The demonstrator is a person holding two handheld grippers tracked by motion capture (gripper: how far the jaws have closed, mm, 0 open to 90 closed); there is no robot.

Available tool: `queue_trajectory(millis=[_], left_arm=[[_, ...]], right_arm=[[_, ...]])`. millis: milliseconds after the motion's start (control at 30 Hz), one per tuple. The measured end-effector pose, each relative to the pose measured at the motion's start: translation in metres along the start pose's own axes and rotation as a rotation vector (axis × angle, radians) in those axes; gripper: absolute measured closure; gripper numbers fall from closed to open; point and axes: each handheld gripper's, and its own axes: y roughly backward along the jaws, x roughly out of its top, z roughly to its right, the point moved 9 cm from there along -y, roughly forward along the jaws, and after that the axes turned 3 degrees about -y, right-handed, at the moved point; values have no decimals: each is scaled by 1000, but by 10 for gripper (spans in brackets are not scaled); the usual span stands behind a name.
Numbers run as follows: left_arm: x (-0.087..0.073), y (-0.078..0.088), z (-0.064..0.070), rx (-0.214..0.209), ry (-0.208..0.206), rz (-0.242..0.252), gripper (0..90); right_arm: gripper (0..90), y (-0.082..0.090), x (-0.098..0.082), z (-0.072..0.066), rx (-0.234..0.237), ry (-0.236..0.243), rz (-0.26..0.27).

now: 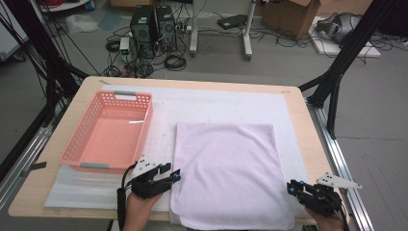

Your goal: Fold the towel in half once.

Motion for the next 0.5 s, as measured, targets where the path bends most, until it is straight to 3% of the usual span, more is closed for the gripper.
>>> queue_trajectory(millis=[233, 500], left_arm=[[8, -28, -23, 41, 35, -63, 428], [6, -43, -31, 51, 48, -149, 437]], right_arm=[[599, -20, 13, 17, -51, -39, 4], [638, -50, 20, 20, -72, -45, -47]])
